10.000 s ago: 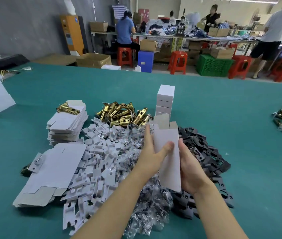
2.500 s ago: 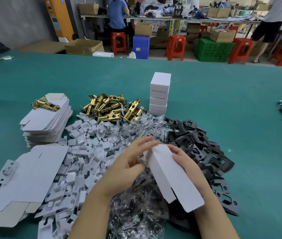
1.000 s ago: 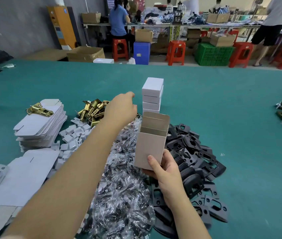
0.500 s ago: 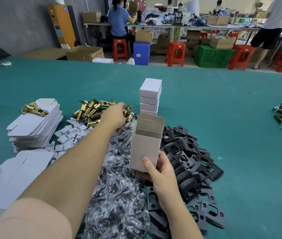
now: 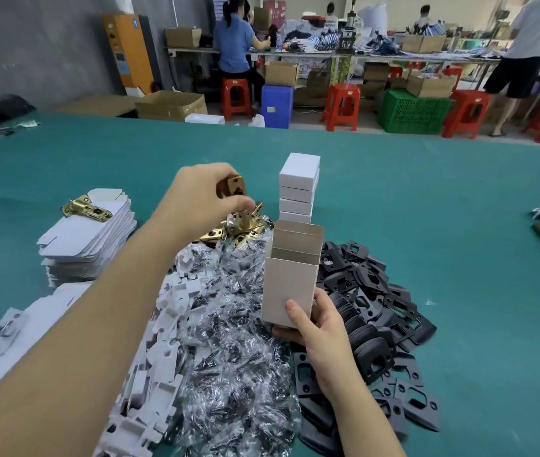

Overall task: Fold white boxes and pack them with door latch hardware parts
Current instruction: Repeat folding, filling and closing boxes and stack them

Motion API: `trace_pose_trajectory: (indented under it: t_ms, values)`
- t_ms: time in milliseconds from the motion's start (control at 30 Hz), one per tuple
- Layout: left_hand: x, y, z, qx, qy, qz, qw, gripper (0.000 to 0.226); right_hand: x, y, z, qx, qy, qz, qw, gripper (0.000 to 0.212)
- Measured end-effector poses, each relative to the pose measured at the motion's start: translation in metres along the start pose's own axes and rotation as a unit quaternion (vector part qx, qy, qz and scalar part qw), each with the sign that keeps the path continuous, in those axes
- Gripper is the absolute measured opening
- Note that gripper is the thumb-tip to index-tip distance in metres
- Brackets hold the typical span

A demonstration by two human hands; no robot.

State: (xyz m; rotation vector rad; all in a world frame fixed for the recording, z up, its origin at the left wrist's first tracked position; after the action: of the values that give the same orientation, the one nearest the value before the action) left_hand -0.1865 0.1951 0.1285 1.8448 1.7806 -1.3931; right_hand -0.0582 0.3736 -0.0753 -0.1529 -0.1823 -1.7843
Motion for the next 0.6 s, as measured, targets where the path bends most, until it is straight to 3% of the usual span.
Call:
trace_pose_trajectory:
  t_ms: [100, 267, 467, 600]
  values:
    - [-0.031, 0.012, -0.035, 0.037, 0.131, 0.006, 0.991, 0.023, 0.003, 0.002, 0.004, -0.002, -0.023, 0.007, 1.0, 0.032]
    - [-0.022, 0.026, -0.071, 0.058, 0.283, 0.101, 0.952, 0.027, 0.006, 0.006, 0.009, 0.0, -0.034, 0.025, 0.999, 0.027]
    - [0.002, 0.034, -0.064, 0.059, 0.23, 0.127, 0.963, 0.016, 0.009, 0.01, 0.015, -0.017, -0.076, 0.041, 0.996, 0.031]
    - [0.008, 0.039, -0.063, 0.089, 0.138, 0.121, 0.979, 0.01, 0.009, 0.01, 0.017, -0.026, -0.078, 0.035, 0.996, 0.032]
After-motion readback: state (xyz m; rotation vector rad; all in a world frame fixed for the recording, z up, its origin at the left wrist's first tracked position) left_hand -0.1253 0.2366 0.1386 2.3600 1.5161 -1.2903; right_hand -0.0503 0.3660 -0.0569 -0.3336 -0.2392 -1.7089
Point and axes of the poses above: each hand's wrist, its own y-axis away from the middle knuckle, its own x-axis out of the palm, z = x × y, the point moved 8 cm from there along -y, towards the middle knuckle, and after that the axes turned 2 degrees about -z, right-handed, at the moved point
